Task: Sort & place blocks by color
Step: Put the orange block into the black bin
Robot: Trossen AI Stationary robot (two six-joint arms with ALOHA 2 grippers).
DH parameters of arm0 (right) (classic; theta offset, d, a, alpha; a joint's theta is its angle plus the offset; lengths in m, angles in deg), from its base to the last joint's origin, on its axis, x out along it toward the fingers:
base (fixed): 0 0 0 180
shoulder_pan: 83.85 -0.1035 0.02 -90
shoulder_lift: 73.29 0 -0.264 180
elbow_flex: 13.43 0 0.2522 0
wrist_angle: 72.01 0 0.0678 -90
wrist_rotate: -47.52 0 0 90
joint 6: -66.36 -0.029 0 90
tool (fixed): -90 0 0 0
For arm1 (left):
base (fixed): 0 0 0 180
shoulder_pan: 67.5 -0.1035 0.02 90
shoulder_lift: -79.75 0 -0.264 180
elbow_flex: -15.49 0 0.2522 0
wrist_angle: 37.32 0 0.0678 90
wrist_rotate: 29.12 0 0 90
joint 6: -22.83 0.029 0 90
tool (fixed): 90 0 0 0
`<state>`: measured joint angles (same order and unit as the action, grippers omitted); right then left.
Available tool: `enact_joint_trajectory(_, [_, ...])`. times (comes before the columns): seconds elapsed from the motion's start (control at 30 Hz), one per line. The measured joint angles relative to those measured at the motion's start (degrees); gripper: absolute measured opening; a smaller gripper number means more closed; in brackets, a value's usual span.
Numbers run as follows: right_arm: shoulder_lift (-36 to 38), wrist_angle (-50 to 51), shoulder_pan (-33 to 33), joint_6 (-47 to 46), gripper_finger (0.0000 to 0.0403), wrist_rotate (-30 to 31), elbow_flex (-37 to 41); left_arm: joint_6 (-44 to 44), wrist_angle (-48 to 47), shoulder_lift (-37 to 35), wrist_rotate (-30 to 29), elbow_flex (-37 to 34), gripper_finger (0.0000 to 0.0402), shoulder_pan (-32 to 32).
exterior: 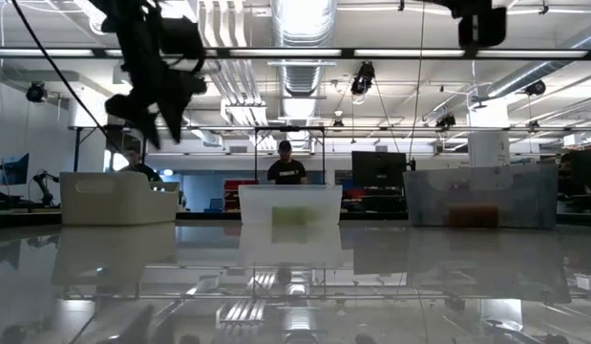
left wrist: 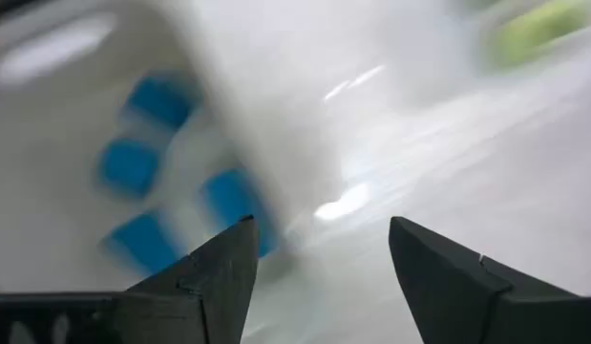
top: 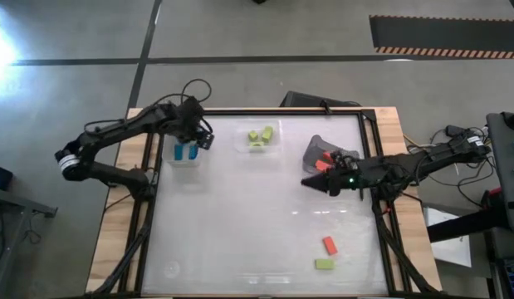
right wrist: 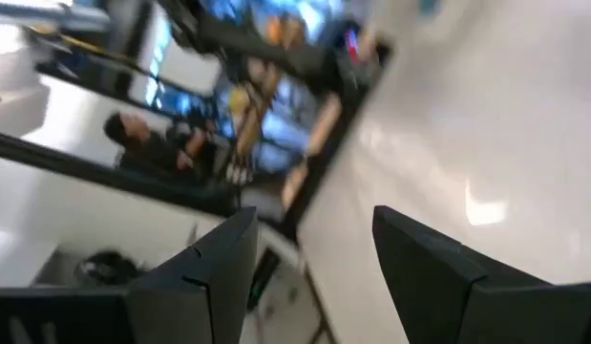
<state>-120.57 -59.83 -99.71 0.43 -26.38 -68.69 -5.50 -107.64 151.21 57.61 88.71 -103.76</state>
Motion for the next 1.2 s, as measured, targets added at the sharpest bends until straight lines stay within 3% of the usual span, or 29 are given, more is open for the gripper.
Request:
enact_joint_trajectory(0.3, [-5.28, 9.58, -2.19, -16.81, 0.0177, -12.04, 0.0, -2.85, 26.78, -8.87, 0.64, -0.6, 0.0218, 11.4])
enact_joint_trajectory(0.43, [-8.64, 12.28, -3.69, -20.74, 0.0173, -15.35, -0.24, -2.83, 34.52, -10.99, 0.57, -0.65, 0.0218, 13.94])
enact_joint_trajectory(0.53, [-12.2, 20.21, -4.85, -22.56, 0.0173, -18.12, -3.33, -2.81, 38.79, -11.74, 0.32, -0.71, 0.0218, 14.5])
enact_joint_trajectory(0.87, [-27.87, 58.17, -9.28, -25.14, 0.0174, -32.07, -20.13, -2.41, 41.05, -11.81, 0.2, -0.78, 0.0218, 14.51])
enact_joint_trajectory(1.2, [-40.11, 58.21, -15.11, -23.71, 0.0174, -34.58, -23.24, -2.3, 41.04, -11.71, 0.22, -1.53, 0.0219, 14.51])
